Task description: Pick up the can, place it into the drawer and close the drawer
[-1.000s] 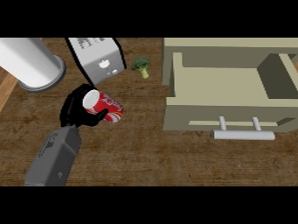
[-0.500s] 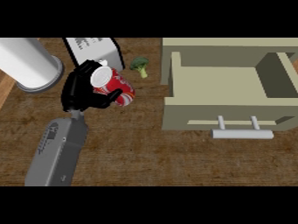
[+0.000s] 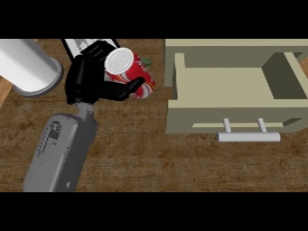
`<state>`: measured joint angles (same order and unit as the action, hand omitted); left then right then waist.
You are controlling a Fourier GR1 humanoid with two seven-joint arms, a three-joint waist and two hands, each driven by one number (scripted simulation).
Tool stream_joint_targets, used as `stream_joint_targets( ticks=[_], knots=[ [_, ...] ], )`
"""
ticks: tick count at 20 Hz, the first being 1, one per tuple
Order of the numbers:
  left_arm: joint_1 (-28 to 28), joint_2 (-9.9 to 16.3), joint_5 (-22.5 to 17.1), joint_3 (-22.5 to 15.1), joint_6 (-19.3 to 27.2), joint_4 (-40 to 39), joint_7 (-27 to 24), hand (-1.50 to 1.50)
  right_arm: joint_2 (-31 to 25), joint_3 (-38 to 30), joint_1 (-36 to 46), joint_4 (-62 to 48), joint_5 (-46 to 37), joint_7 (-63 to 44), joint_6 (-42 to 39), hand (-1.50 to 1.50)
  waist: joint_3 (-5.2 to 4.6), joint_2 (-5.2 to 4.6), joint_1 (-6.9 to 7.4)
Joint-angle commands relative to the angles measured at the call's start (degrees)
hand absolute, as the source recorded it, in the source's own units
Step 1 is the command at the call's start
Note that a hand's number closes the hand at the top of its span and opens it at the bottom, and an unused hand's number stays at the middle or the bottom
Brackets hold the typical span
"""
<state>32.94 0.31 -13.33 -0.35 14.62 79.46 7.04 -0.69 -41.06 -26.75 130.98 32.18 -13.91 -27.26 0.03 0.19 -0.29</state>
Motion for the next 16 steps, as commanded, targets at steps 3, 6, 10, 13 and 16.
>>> stream_joint_targets(
  ticks=[3,6,10,13,16],
  knots=[
    [11.43,-0.3,1.02,-1.05,5.85,-5.18,3.4,1.5,0.64,3.08,0.77,3.32,-1.58,-2.56,3.09,-1.5,-0.02,-0.23,-0.63],
    [13.28,-0.31,-1.16,-7.0,11.05,-7.37,1.72,1.5,-0.57,1.78,3.76,-1.88,-2.25,-1.44,-0.2,-1.5,-0.01,-0.31,-0.68],
    [15.4,-0.31,0.63,-5.54,12.06,-6.69,6.02,1.5,0.65,2.82,-2.34,1.68,-0.46,0.35,-0.18,-1.5,0.0,-0.12,-0.64],
    [23.48,-0.31,-2.55,-5.55,13.89,-16.74,1.52,1.5,-1.68,0.92,4.14,-0.67,0.13,-1.94,1.23,-1.5,-0.02,-0.42,-1.13],
    [24.81,-0.31,-5.17,-11.12,18.46,-17.21,0.96,1.5,-1.61,1.96,4.79,-0.23,0.17,-3.84,2.4,-1.5,-0.02,-0.33,-1.13]
  ],
)
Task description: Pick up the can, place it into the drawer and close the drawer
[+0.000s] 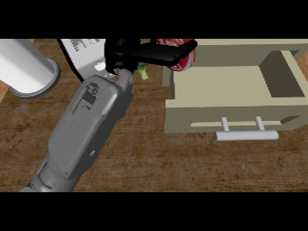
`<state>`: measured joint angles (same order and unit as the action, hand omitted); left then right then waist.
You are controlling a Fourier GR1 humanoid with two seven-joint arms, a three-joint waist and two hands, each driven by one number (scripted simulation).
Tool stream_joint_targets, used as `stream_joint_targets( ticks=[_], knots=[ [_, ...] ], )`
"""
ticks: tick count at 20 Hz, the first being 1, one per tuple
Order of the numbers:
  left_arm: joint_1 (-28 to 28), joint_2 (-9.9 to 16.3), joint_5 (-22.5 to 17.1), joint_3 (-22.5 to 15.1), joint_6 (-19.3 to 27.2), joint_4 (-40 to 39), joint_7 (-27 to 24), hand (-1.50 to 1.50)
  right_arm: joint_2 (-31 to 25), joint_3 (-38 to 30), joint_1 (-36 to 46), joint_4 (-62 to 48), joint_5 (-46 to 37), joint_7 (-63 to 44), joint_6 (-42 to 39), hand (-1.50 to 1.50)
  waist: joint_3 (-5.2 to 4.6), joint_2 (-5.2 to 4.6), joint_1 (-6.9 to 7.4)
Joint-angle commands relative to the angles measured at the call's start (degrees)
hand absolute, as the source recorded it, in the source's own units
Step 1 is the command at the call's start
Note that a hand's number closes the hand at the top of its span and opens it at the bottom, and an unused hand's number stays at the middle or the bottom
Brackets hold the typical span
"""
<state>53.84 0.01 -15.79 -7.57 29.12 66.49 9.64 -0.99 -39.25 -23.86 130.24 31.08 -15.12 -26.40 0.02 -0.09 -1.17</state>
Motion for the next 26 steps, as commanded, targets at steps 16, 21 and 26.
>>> stream_joint_targets(
  ticks=[16,21,26],
  knots=[
    [23.07,-0.01,-15.56,-6.06,5.44,-26.1,-7.74,1.5,-0.37,-0.89,2.4,-2.16,-0.76,0.91,-1.64,-1.5,0.04,-0.32,-1.2],
    [26.03,-0.01,-21.41,-9.68,7.24,-32.1,-9.99,1.5,0.93,2.87,2.58,2.42,-2.38,-1.34,1.76,-1.5,0.05,-0.71,-2.53],
    [24.62,-0.01,-24.86,-14.15,8.08,-34.11,-13.88,1.5,0.97,3.82,-0.23,4.03,-0.61,-0.47,2.21,-1.5,0.06,-0.59,-2.87]
  ],
)
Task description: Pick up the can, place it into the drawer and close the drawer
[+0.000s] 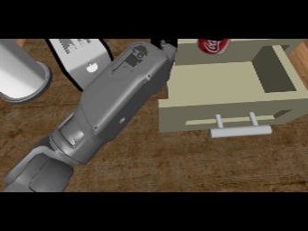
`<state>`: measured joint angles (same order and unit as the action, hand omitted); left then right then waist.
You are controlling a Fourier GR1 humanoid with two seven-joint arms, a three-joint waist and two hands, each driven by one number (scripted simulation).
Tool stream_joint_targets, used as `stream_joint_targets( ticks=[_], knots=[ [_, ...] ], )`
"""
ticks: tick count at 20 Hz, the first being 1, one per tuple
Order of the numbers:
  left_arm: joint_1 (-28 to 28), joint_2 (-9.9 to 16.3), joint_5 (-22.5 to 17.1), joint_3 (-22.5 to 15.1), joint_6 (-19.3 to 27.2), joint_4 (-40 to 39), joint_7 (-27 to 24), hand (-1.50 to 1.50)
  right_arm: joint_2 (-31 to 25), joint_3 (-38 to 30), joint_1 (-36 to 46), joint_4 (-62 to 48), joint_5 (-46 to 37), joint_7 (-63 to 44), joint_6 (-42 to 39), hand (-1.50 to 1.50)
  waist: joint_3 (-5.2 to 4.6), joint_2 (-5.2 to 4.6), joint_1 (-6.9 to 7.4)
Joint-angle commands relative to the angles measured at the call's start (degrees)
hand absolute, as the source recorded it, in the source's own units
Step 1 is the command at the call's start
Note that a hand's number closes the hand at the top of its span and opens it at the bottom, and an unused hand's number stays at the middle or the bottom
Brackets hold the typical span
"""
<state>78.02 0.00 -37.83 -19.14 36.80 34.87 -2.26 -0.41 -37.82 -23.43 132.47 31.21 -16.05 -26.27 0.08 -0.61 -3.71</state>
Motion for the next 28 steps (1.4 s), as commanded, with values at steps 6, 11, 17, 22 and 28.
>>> stream_joint_targets(
  ticks=[6,11,17,22,28],
  knots=[
    [-0.79,0.0,-8.16,-9.43,2.36,-2.65,-2.92,1.5,-0.06,0.59,2.12,-1.07,-1.69,-0.64,0.49,-1.5,0.03,-0.11,-0.5],
    [2.9,0.0,-9.44,-9.57,2.49,-9.41,-3.6,-1.5,-0.93,1.23,3.39,0.21,-1.63,-2.22,1.4,-1.5,0.04,-0.7,-1.61],
    [3.17,0.0,-13.35,-14.48,8.43,-5.84,-1.73,-1.5,-1.1,1.09,6.22,-1.92,-2.92,-1.56,2.63,-1.5,0.04,-0.31,-0.73],
    [2.44,0.0,-15.0,-15.98,9.13,-7.72,-5.36,-1.5,-0.56,2.41,5.12,0.2,-2.77,-3.42,2.47,-1.5,0.04,-0.6,-1.78],
    [0.48,0.0,-17.75,-14.6,7.83,-10.11,-9.46,-1.5,0.32,1.64,3.77,-1.63,-2.04,-0.14,0.11,-1.5,0.07,-0.69,-2.14]
  ],
)
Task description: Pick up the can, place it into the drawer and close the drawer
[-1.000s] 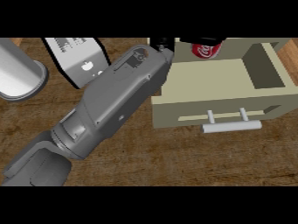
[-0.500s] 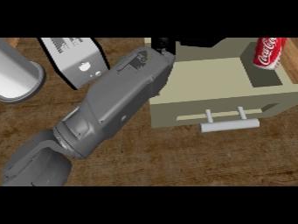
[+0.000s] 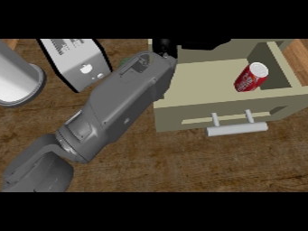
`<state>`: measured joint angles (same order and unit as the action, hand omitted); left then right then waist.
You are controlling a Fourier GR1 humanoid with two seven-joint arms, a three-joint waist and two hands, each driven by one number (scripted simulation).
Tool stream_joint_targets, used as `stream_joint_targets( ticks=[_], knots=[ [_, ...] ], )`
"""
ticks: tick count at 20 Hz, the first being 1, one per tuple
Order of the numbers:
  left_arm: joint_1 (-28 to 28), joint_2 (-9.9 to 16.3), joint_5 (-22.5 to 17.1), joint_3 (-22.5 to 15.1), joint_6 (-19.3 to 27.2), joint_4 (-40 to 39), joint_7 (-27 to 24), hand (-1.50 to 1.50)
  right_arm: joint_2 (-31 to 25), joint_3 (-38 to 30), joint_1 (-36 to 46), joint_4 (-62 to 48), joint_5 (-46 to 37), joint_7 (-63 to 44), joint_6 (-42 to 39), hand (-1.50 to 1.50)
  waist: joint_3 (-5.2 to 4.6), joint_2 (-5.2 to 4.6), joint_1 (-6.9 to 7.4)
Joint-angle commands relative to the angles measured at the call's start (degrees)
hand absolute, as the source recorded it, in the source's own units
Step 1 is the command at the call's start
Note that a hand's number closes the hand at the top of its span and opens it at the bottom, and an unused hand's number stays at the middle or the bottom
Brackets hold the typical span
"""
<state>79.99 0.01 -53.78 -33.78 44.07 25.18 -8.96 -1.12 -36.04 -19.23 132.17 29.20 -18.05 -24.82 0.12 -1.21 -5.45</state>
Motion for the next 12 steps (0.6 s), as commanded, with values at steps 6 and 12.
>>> stream_joint_targets(
  ticks=[6,12],
  knots=[
    [1.18,-0.01,-3.62,0.52,-0.56,0.45,-2.85,-1.5,-4.49,-2.17,2.66,6.91,-10.01,5.59,-2.68,-1.5,-0.06,0.03,0.38],
    [0.2,-0.01,-5.57,-0.61,0.59,2.81,-7.18,-1.5,-4.51,1.09,6.12,5.36,-17.77,12.42,-5.59,-1.5,0.01,0.18,1.11]
  ],
)
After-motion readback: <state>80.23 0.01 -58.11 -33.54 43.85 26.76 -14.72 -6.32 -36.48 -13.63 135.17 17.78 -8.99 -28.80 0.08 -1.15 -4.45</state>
